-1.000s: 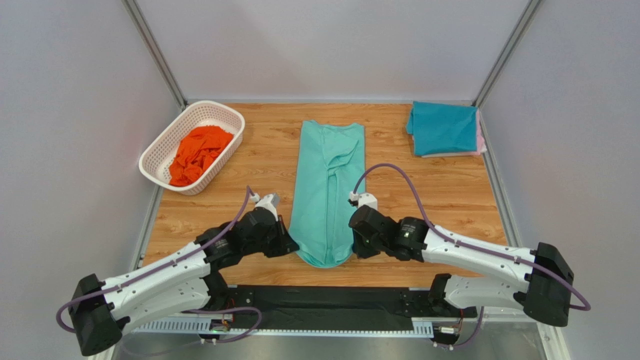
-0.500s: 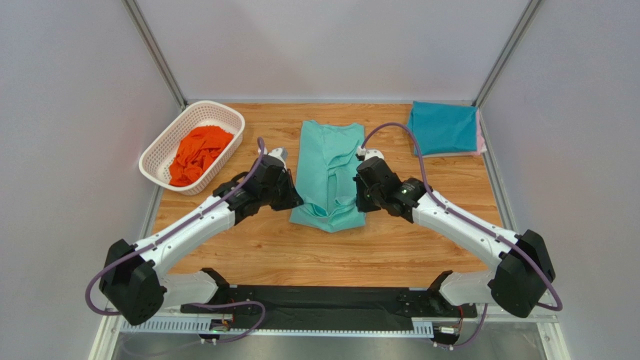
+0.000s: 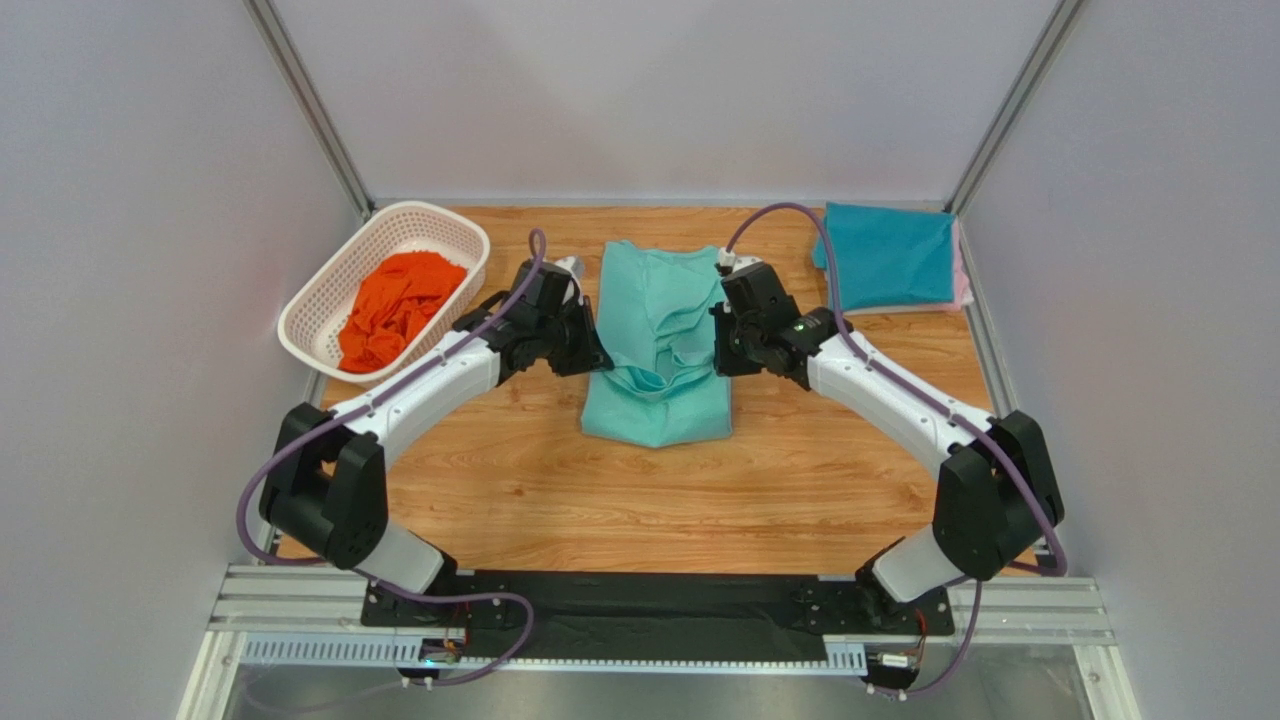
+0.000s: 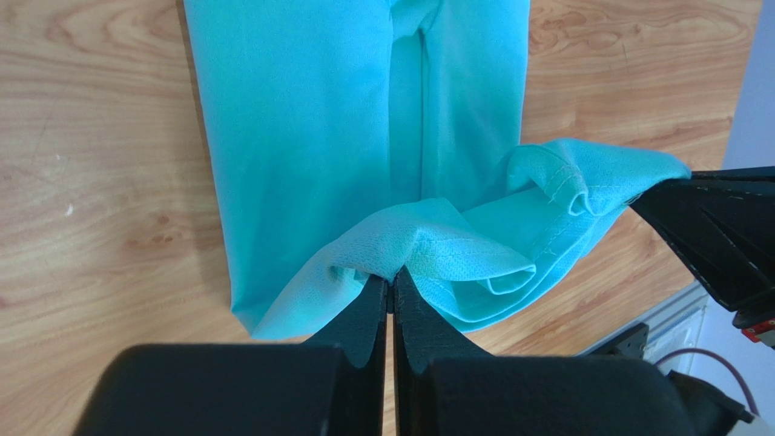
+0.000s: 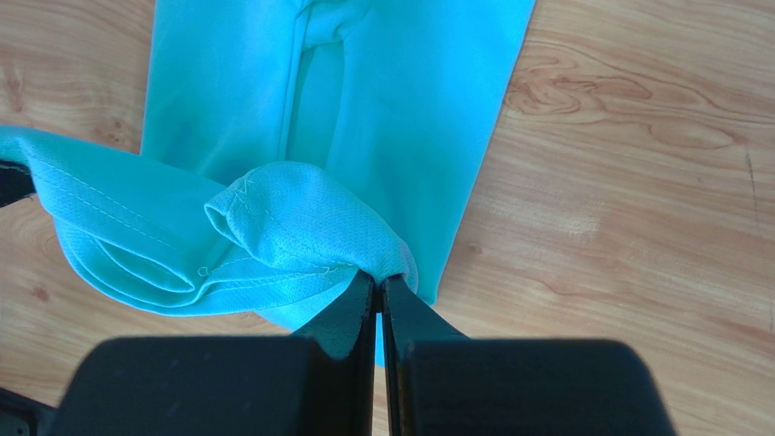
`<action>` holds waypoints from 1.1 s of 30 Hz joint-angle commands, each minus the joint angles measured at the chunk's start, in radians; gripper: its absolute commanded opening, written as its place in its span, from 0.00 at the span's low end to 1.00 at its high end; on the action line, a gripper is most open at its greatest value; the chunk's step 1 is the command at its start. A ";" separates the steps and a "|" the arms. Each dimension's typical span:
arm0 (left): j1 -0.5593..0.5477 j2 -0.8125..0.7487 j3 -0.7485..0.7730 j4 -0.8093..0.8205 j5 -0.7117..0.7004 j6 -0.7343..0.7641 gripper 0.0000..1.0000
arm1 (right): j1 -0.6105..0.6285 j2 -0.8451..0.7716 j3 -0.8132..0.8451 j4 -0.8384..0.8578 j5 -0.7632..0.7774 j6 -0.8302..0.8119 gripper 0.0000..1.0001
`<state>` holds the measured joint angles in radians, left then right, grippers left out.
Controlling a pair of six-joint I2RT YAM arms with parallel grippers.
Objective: Fold and stack the t-shirts
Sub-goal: Fold the tshirt
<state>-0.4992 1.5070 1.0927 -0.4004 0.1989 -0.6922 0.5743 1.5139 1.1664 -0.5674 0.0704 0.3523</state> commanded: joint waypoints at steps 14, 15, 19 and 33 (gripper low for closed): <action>0.048 0.209 0.205 0.000 -0.038 0.065 0.00 | -0.106 0.216 0.168 0.081 -0.112 -0.087 0.00; 0.050 0.231 0.220 -0.008 -0.047 0.066 0.00 | -0.113 0.238 0.173 0.081 -0.115 -0.087 0.00; 0.054 0.277 0.246 -0.020 -0.065 0.063 0.00 | -0.129 0.282 0.197 0.086 -0.130 -0.082 0.00; 0.076 0.426 0.343 -0.029 -0.046 0.083 0.11 | -0.175 0.430 0.286 0.100 -0.156 -0.079 0.06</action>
<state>-0.4309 1.9209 1.3884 -0.4335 0.1482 -0.6323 0.4114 1.9209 1.3972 -0.4995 -0.0738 0.2829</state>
